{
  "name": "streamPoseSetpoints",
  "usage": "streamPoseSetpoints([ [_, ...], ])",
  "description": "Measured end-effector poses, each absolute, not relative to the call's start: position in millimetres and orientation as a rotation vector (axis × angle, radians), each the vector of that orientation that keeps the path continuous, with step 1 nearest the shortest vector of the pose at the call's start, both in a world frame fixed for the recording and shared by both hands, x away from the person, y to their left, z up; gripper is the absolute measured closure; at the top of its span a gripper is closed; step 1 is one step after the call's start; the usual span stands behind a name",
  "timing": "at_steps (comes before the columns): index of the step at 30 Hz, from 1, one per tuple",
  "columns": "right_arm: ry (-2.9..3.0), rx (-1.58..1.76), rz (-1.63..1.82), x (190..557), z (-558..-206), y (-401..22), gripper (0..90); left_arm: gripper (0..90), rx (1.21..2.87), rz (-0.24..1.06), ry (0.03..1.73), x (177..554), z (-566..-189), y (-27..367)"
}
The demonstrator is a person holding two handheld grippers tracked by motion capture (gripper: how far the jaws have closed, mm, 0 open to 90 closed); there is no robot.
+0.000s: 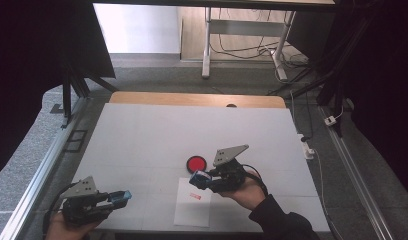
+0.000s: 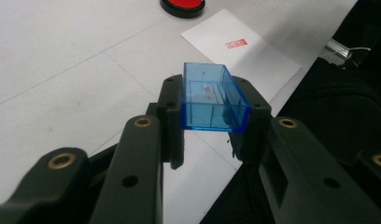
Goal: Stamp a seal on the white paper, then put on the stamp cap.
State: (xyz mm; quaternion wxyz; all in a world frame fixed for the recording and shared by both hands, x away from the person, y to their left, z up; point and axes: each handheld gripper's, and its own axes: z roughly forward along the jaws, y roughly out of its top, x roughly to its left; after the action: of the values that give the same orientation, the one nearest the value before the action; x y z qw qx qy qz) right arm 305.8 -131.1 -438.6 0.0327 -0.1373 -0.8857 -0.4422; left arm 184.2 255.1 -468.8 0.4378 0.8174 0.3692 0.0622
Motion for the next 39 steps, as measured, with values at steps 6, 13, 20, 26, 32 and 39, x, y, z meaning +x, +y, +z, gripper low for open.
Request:
streamPoseSetpoints([
  [6, -2.695, -0.391, -1.394, 303.7, -433.2, -133.0, 69.8, 68.2, 2.038, 0.122, 0.873, 189.1, -466.1, 247.6],
  [13, -2.669, -0.360, -1.413, 301.4, -428.2, -133.3, 69.8, 68.2, 2.064, 0.103, 0.797, 193.7, -464.8, 235.7],
  [20, -2.669, -0.324, -1.419, 298.5, -423.9, -131.9, 69.8, 68.2, 2.073, 0.076, 0.757, 198.8, -466.0, 227.3],
  [26, -2.675, -0.313, -1.417, 296.0, -421.6, -130.5, 69.8, 68.2, 2.070, 0.057, 0.729, 203.6, -467.0, 222.5],
  [32, -2.674, -0.290, -1.426, 294.0, -417.5, -128.6, 69.8, 68.3, 2.075, 0.026, 0.680, 212.1, -470.0, 215.1],
  [39, -2.672, -0.268, -1.435, 292.5, -415.0, -127.4, 69.8, 68.3, 2.090, -0.006, 0.598, 220.6, -470.7, 201.9],
])
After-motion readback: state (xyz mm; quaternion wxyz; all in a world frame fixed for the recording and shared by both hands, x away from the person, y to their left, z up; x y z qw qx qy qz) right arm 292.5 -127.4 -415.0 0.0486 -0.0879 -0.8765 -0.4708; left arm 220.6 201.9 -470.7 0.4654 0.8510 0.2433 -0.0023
